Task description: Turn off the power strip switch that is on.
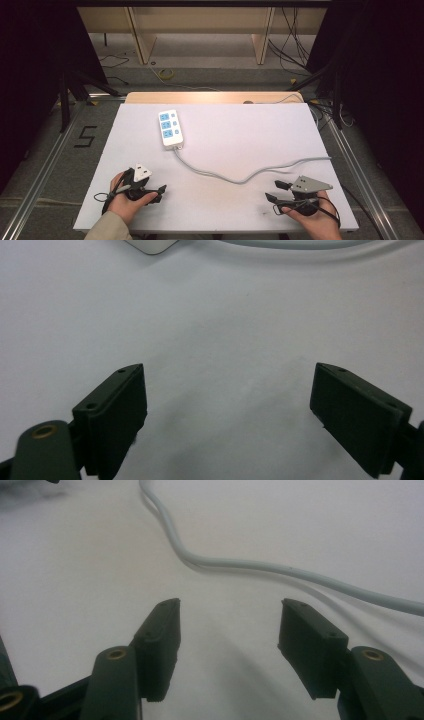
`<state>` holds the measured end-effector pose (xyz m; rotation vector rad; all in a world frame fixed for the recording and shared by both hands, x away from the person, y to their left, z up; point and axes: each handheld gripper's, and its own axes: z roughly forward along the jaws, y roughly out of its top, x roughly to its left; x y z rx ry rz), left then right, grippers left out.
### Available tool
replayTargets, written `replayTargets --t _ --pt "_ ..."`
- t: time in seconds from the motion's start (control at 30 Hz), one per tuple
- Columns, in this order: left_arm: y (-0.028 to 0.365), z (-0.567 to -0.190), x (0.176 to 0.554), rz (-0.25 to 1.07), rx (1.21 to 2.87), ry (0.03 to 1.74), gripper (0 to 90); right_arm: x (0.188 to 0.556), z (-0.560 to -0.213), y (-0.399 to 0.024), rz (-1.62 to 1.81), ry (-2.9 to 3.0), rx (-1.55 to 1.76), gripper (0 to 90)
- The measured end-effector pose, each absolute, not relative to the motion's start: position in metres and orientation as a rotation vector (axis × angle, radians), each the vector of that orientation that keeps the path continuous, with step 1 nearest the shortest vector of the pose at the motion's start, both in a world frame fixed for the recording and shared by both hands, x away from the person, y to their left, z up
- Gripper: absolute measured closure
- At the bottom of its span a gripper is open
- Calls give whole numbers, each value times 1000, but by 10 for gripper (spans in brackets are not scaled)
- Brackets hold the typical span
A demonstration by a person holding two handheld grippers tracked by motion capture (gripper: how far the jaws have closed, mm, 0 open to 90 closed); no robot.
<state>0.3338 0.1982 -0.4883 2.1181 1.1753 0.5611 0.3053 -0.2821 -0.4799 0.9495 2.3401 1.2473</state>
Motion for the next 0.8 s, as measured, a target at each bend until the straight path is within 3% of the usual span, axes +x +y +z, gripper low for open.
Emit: replayTargets --t 0.23,0.27,0.3,0.33,0.37,0.47,0.5,0.53,0.67,0.8 --pt "197 -485 333 587 2131 1174 173 305 -480 -282 1245 2340 947 427" --pt "197 -484 333 595 2132 1175 263 305 -479 -281 1245 2341 943 427" --pt "197 -483 333 612 2125 1172 263 305 -479 -281 1245 2341 943 427" --pt "197 -481 333 623 2126 1175 388 305 -479 -281 1245 2339 942 427" --pt "198 -480 334 636 2127 1169 388 305 -479 -281 1245 2339 942 427" --pt "199 -478 334 629 2150 1135 604 305 -479 -281 1242 2335 941 428" --pt "199 -478 334 623 2162 1127 716 305 -479 -282 1241 2332 942 429" --pt "200 -478 335 620 2170 1123 716 305 -479 -282 1241 2332 942 429" --pt "200 -474 336 622 2180 1133 876 305 -479 -282 1237 2337 942 428" --pt "200 -472 338 614 2183 1145 894 305 -479 -281 1238 2337 937 428"
